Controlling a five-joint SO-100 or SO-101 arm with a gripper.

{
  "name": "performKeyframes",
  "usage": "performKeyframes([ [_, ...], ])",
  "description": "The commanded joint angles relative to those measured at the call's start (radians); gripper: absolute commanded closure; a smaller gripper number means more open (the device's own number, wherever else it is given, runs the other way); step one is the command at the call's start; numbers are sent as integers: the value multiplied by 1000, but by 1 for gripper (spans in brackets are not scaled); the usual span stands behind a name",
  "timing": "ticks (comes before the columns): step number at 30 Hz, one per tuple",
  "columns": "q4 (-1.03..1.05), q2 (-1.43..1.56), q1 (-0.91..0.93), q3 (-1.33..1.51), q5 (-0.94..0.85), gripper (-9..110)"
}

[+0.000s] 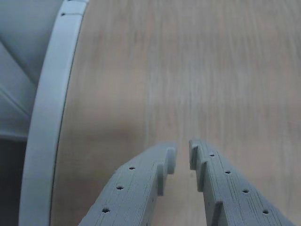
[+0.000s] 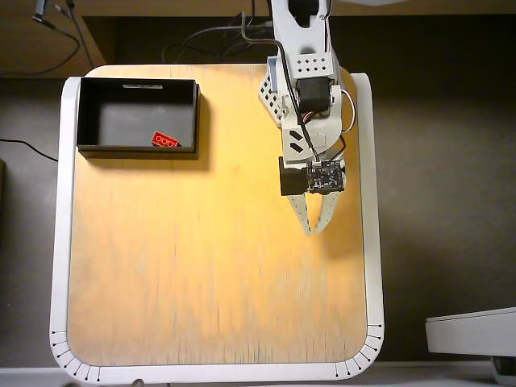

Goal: Grasp a lego block and put it in the bin.

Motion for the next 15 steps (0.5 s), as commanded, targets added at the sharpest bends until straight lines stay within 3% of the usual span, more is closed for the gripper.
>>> performKeyframes([
  [1,86,91,14,156,14,101],
  [15,400,91,-37,158,-101,101],
])
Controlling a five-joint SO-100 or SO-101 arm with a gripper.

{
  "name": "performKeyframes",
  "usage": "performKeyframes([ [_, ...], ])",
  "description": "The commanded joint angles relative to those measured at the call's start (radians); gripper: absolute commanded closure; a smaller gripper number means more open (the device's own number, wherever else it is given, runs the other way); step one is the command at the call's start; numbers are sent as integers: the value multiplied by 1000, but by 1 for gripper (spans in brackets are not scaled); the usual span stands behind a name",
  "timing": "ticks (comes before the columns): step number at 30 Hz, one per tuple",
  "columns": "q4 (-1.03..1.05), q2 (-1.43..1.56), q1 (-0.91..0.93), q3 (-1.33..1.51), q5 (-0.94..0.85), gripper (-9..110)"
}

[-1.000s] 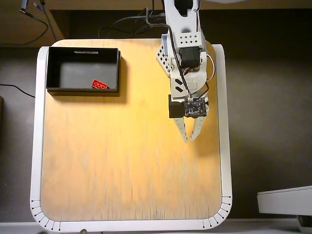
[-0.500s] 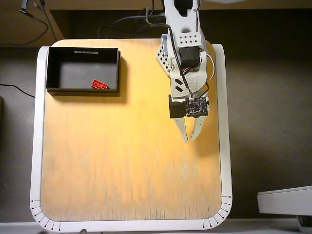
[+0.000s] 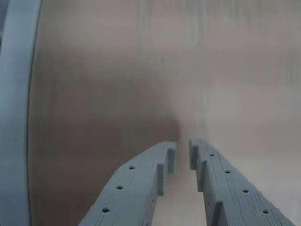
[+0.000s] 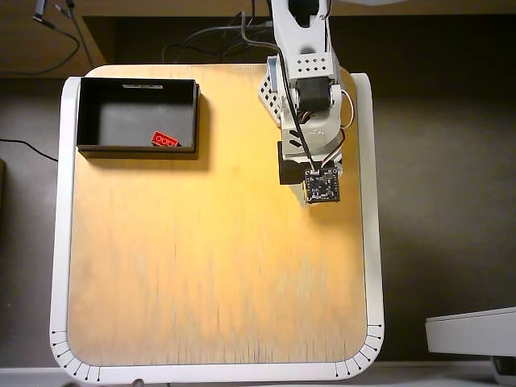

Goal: Grasp a lego block and put it in the bin.

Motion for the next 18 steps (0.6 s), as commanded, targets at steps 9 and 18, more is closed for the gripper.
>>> performKeyframes([
  [9,29,91,-43,160,-52,101],
  [18,29,91,-46,160,-52,101],
])
